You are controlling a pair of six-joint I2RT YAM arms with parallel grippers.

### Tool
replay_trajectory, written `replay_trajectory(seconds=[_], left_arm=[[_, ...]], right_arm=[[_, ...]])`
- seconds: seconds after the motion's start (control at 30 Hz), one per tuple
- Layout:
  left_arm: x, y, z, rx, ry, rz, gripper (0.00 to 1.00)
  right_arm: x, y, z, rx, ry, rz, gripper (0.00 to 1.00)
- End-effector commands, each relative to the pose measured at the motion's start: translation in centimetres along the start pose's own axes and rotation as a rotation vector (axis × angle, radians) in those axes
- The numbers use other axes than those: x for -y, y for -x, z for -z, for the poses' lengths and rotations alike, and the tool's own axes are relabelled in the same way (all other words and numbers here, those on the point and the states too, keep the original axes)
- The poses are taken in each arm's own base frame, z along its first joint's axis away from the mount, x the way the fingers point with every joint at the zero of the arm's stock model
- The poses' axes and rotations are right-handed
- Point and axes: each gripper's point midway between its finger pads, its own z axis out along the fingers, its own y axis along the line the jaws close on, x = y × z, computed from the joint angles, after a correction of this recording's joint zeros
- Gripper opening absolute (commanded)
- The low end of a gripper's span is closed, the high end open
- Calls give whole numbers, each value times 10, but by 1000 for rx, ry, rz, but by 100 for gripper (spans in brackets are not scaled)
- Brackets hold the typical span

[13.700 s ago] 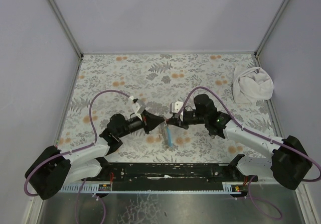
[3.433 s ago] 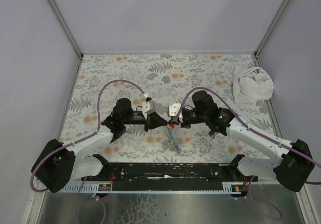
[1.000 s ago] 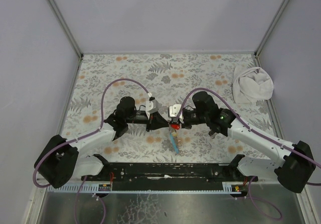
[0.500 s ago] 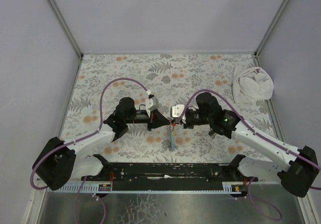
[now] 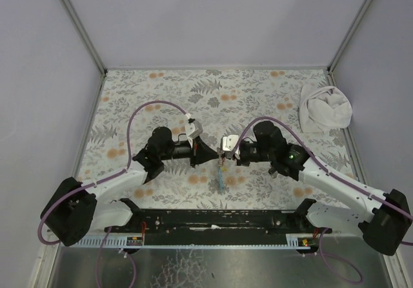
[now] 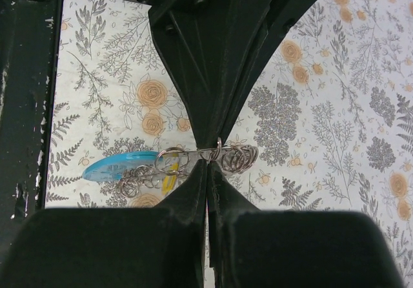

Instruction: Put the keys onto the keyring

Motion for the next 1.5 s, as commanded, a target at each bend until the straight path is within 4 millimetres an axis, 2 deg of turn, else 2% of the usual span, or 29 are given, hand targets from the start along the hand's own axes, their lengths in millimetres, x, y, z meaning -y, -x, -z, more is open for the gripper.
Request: replay_trajectory(seconds=[0.0,0.23,0.57,0.83,0.97,1.07,1.2,1.47], left_arm=[[-11,24,0,131,82,31,0],[-12,20,-5,214,119,119,0],[-14,34,4,297,170,117,0],[-18,25,8,276,200,118,1],[-24,24,16,271,261,100,25],[-26,26,25,277,304,86,34],[-24,22,33,288,319,103,39],[-15,-3,39,232,298,167,43]], right_arm=[[-7,-4,-7,20,22,-41,0],[-8,-2,-12,49,25,-38,0],[-7,2,-7,61,-1,-37,0],[1,17,-4,86,-11,-21,0],[7,26,-6,100,-11,-11,0],[11,30,-9,103,-8,-7,0],[17,32,-15,104,-15,-10,0],[36,29,-30,75,-55,-45,0]])
